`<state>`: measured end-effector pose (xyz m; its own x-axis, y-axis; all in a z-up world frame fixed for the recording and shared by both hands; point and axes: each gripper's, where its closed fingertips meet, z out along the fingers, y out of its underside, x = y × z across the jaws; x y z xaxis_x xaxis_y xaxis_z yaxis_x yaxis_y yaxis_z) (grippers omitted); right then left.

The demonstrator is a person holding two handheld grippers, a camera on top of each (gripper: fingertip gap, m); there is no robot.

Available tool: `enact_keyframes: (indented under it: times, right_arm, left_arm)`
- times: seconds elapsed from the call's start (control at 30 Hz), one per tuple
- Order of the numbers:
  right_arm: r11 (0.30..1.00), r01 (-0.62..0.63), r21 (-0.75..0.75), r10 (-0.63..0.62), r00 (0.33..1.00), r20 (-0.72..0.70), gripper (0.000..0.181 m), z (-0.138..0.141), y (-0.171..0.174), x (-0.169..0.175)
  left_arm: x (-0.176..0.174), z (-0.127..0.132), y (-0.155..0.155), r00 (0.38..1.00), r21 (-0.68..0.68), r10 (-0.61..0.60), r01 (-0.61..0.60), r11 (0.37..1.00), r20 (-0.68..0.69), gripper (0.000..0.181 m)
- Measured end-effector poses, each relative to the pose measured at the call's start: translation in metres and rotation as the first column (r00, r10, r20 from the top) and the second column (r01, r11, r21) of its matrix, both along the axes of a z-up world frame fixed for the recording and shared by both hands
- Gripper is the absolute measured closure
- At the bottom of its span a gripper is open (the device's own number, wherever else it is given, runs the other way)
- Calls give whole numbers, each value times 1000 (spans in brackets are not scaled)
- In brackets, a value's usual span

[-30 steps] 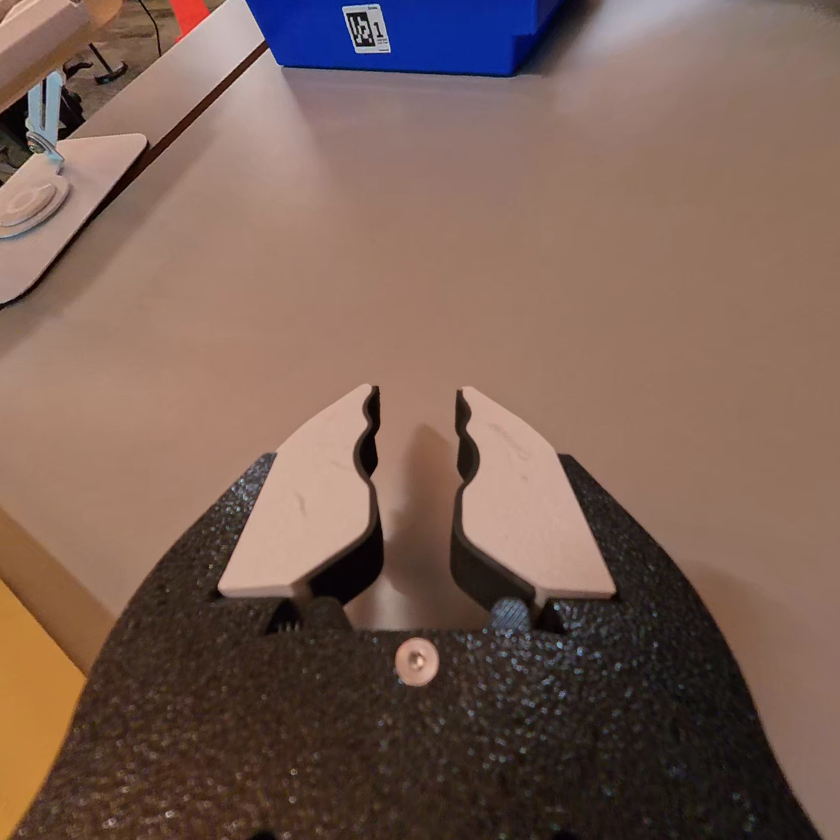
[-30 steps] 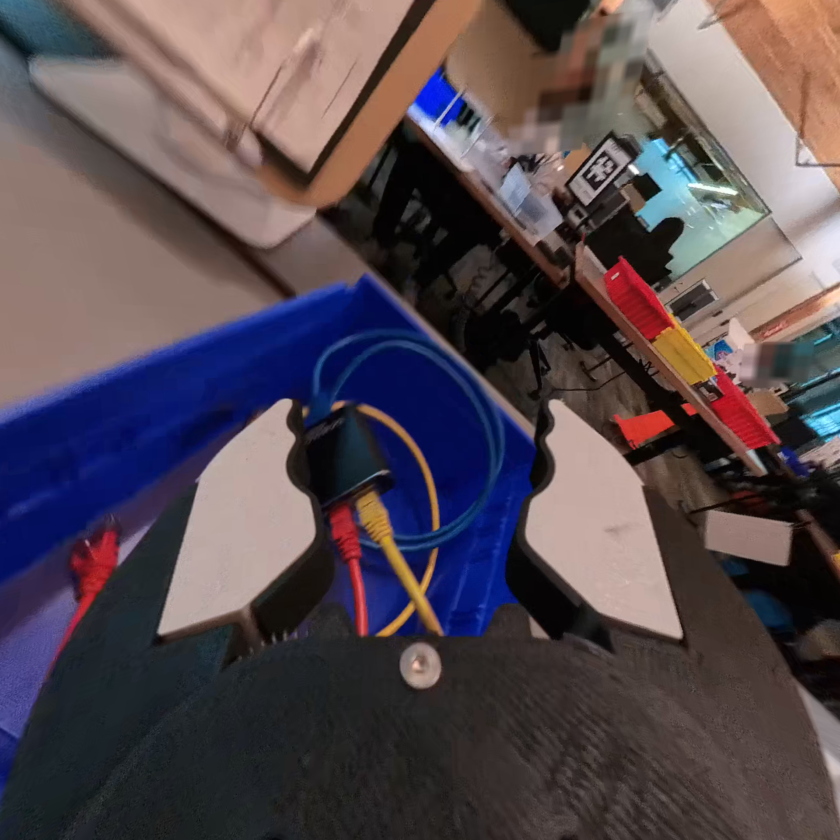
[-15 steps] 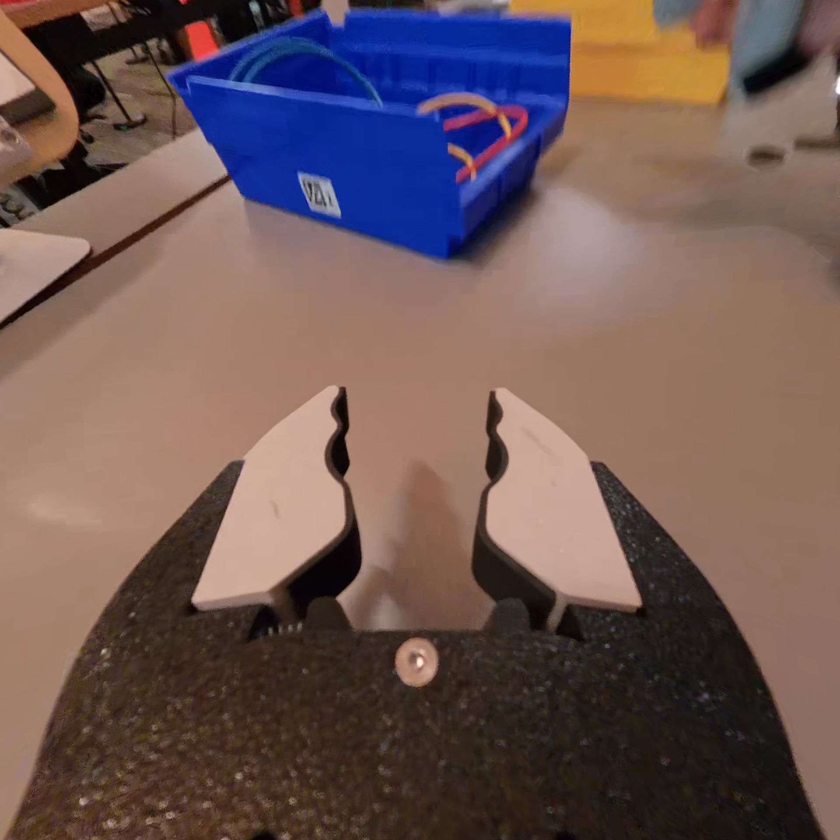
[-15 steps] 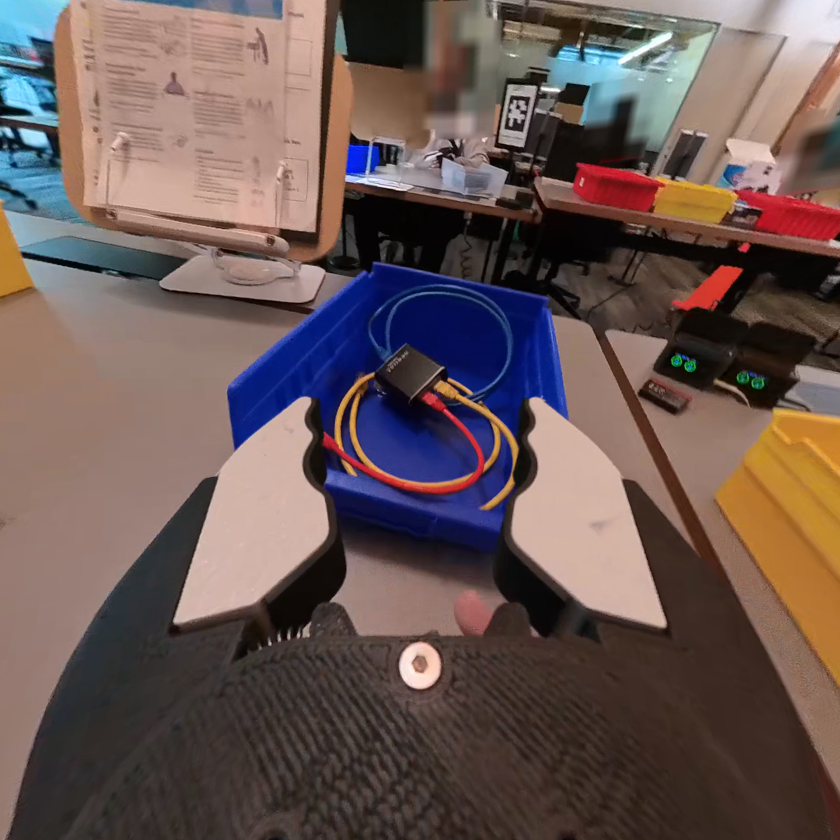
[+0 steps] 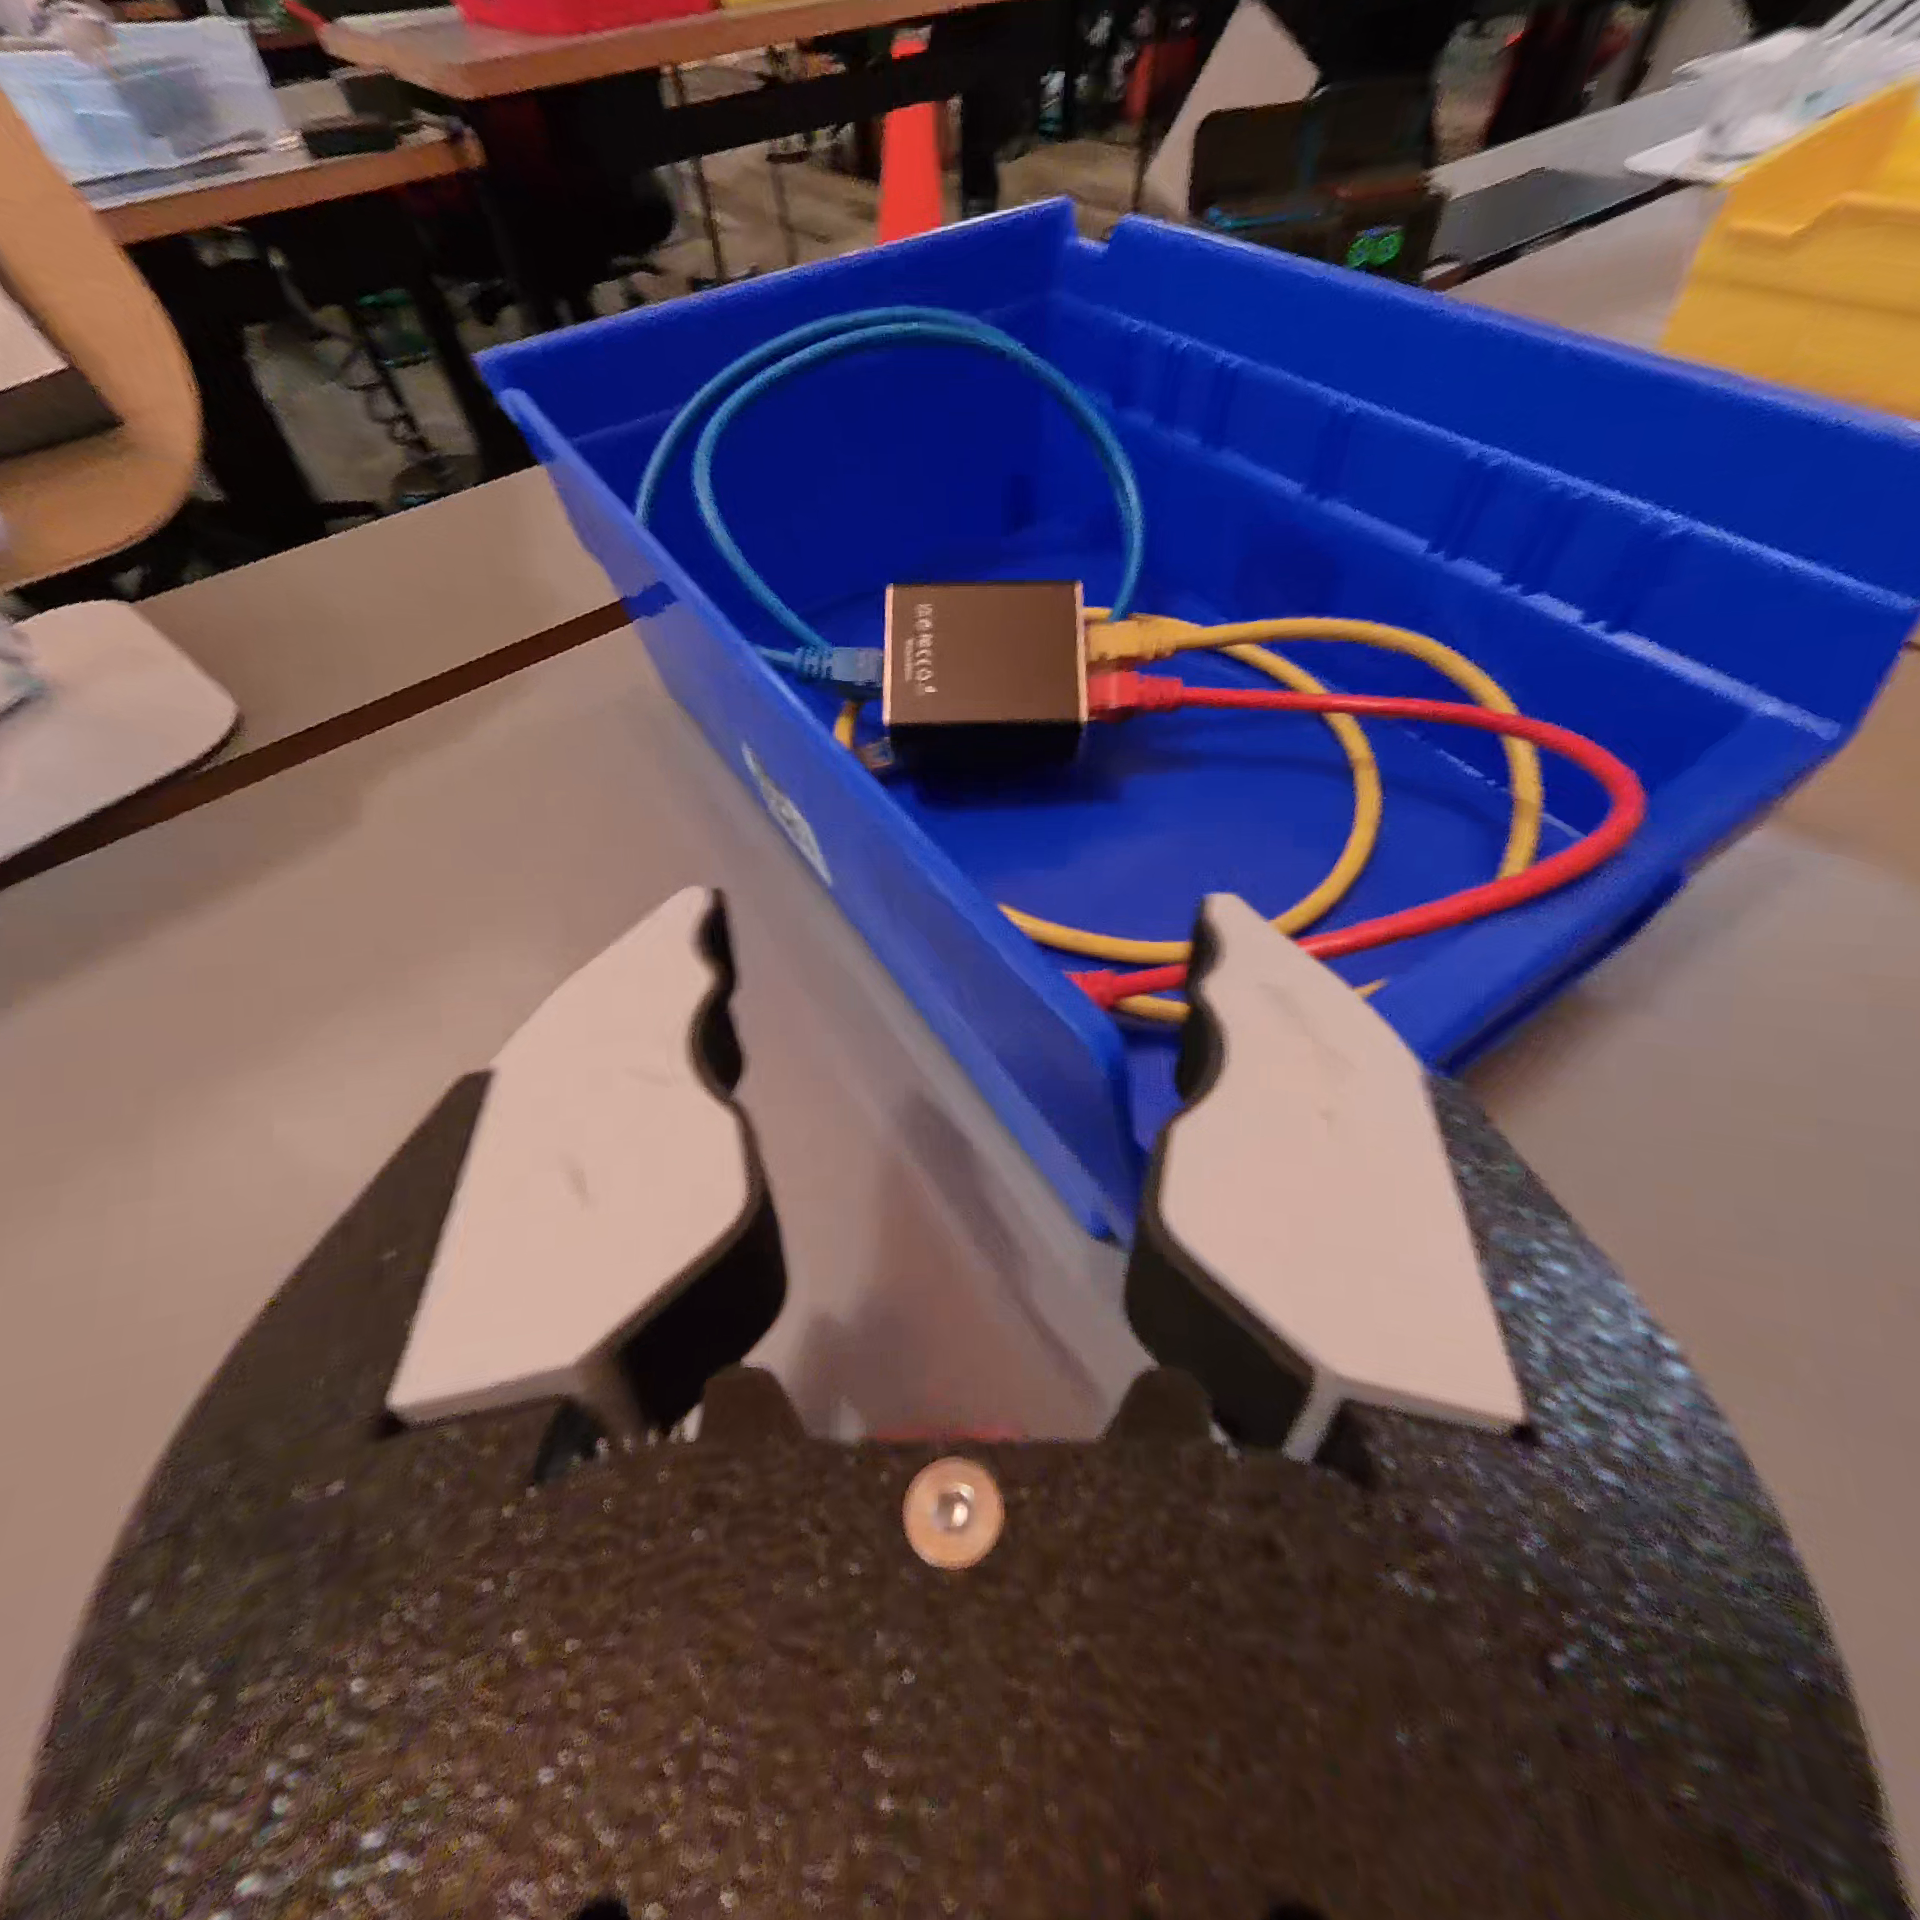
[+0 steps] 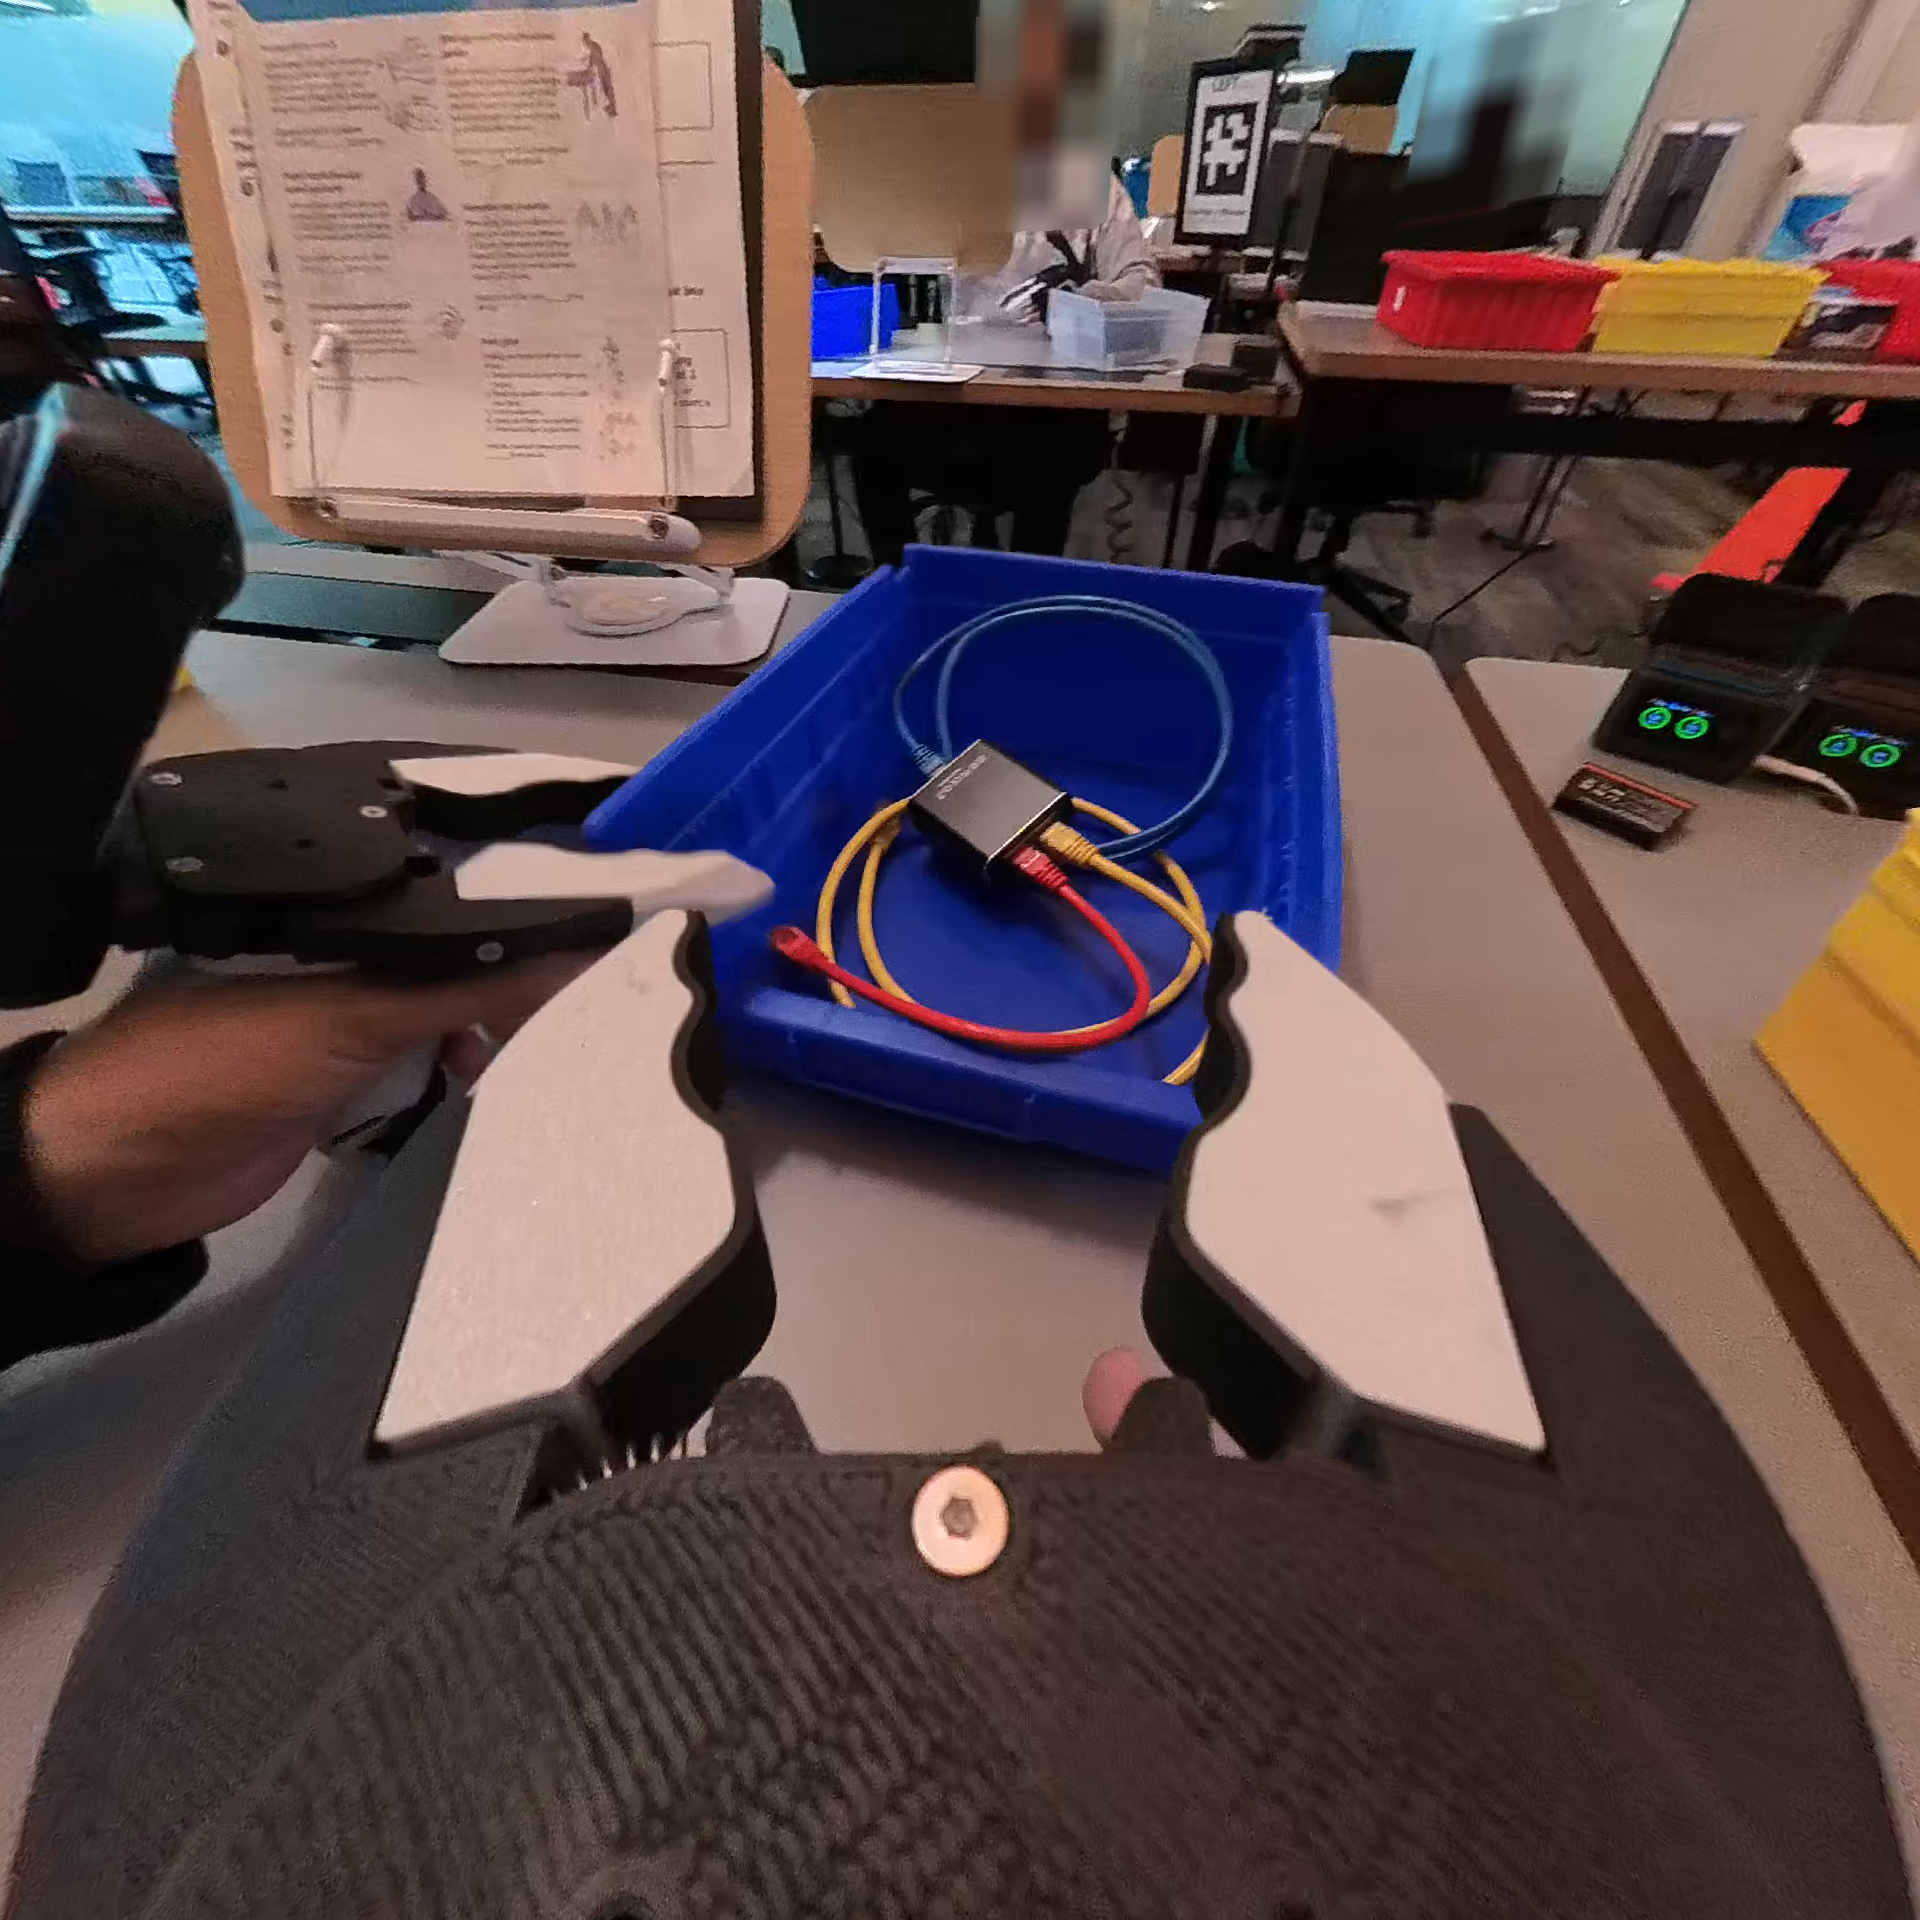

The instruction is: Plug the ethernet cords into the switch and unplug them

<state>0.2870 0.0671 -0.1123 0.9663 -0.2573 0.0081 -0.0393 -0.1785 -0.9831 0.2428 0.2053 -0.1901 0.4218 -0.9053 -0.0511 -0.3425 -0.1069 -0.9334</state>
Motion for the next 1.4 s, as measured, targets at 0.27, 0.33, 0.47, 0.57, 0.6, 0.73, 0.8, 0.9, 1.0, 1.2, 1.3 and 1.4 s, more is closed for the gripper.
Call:
enact_keyframes:
  times: [0.27,0.33,0.47,0.57,0.6,0.73,0.8,0.9,1.0,1.2,1.3,1.4]
  right_arm:
    - [999,-46,-17,47,997,54,92,8,11,-22]
    - [996,-90,-3,90,995,53,92,14,20,-39]
    - [956,-293,29,293,956,13,91,27,50,-113]
    - [846,-529,58,531,847,-13,97,45,78,-203]
    - [809,-585,57,585,811,5,97,53,90,-231]
    - [757,-651,57,650,759,28,91,91,171,-313]
    - [750,-650,122,660,746,-84,97,108,223,-348]
    - [702,-711,-44,676,684,-276,105,80,297,-397]
    - [675,-689,-265,560,712,-424,93,29,352,-417]
    - [567,-697,-439,391,696,-602,112,-49,380,-441]
    - [423,-732,-534,393,679,-620,118,-77,362,-459]
    - [396,-761,-515,353,643,-679,118,-78,360,-474]
  left_arm:
    - [-71,3,52,998,39,46,-47,998,35,177]
    - [-109,3,60,999,10,35,-35,999,37,178]
    - [-198,4,65,998,-38,39,-37,999,48,179]
    - [-266,4,62,996,-48,80,-78,996,39,179]
    - [-288,4,60,995,-16,90,-90,996,30,179]
    - [-344,5,58,990,24,143,-143,989,5,178]
    - [-359,5,65,984,15,177,-177,984,5,178]
    - [-362,4,68,980,-78,173,-166,983,101,179]
    - [-364,5,71,977,-14,197,-197,980,79,177]
    - [-365,5,75,976,-19,190,-190,982,105,178]
    - [-365,5,76,976,-30,186,-183,983,112,178]
    - [-365,5,77,976,-28,189,-187,982,111,178]
